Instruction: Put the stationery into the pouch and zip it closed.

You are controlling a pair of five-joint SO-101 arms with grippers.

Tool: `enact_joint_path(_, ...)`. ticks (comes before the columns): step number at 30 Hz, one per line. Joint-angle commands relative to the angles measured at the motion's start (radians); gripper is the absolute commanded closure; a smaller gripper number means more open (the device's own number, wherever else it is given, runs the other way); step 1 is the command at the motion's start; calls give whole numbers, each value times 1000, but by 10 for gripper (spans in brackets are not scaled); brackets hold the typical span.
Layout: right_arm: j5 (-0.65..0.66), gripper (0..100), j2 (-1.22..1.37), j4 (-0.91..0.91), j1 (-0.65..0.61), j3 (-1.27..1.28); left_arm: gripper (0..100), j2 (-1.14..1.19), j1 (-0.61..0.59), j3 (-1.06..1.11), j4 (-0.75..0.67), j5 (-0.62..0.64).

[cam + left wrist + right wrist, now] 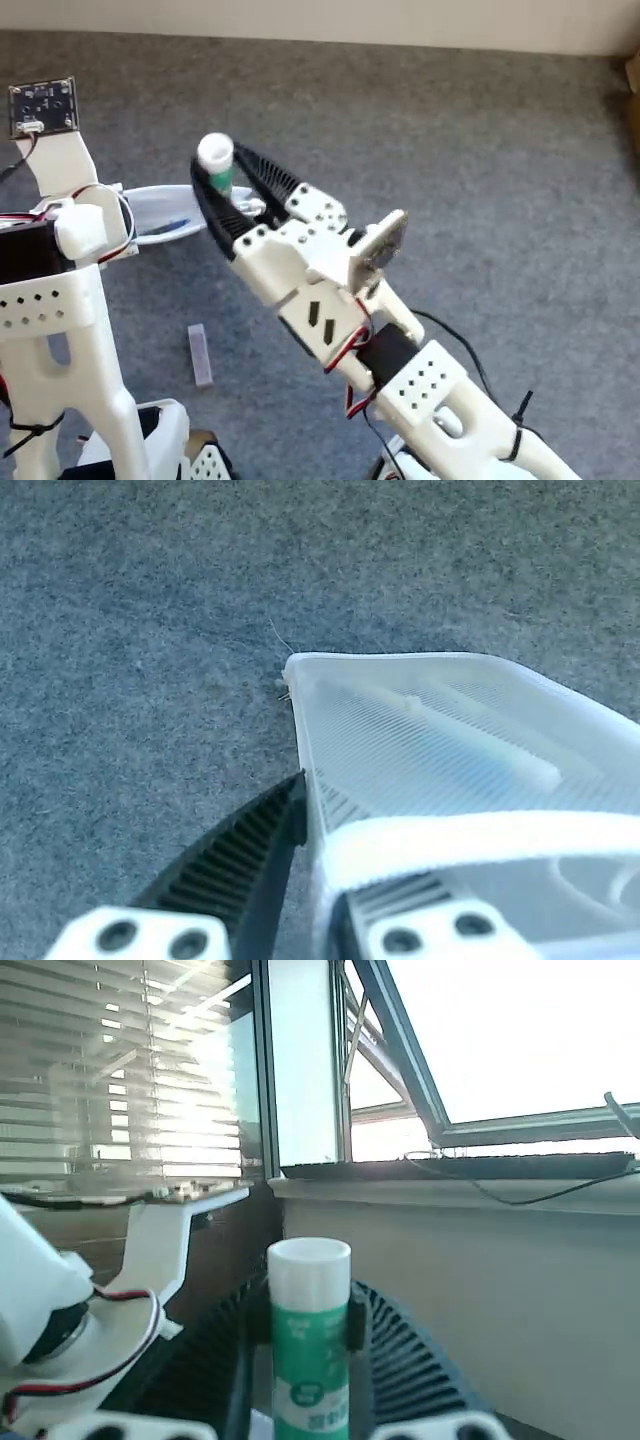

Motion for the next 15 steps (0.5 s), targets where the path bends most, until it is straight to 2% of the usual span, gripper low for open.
enact_joint_path(1,-12,994,-7,-35,-58,-1,993,-4,19,-33,3,12)
enact_joint_path(6,-11,994,1,-35,-124,36,993,-4,19,-33,3,12)
enact_joint_path(15,-8,994,12,-36,-130,44,993,-4,19,-33,3,12)
